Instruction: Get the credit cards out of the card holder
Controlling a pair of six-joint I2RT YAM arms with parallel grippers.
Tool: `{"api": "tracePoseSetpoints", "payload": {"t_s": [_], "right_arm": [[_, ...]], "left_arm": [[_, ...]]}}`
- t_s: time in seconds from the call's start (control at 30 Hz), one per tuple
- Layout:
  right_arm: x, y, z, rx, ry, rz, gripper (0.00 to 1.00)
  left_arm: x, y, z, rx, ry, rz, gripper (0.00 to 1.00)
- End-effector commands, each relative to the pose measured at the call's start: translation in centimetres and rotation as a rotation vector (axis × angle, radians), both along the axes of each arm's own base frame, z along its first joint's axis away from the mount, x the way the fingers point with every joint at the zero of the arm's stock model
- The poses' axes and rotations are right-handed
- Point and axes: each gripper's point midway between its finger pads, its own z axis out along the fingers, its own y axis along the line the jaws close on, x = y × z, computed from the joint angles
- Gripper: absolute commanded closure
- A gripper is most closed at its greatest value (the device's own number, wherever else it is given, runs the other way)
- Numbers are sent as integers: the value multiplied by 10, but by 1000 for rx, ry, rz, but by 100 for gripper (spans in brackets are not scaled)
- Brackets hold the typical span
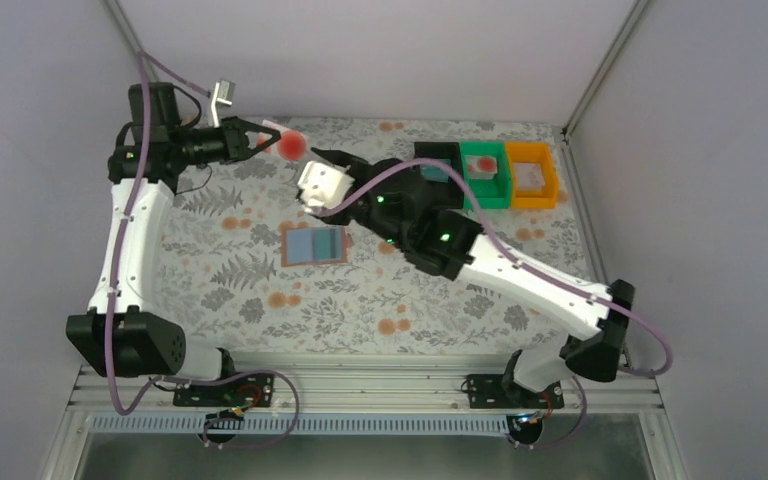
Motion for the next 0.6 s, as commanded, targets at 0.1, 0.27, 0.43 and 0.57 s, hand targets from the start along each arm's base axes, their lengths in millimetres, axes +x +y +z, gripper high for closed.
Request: {"api": "tracePoseSetpoints", "payload": {"t_s": [0.1, 0.27, 0.43, 0.57], "right_arm": [[33, 35, 13, -144, -422, -169, 42], [41, 40, 5, -194, -481, -203, 43], [57, 47, -15, -274, -541, -266, 47], [67, 49, -23, -329, -562, -302, 50]], "left_arm": [[-2, -4, -1, -185, 250, 67, 98], [2, -1, -5, -187, 279, 105, 98], [0, -3, -17, -201, 326, 101, 98], [-2, -4, -18, -208, 334, 92, 98]]}}
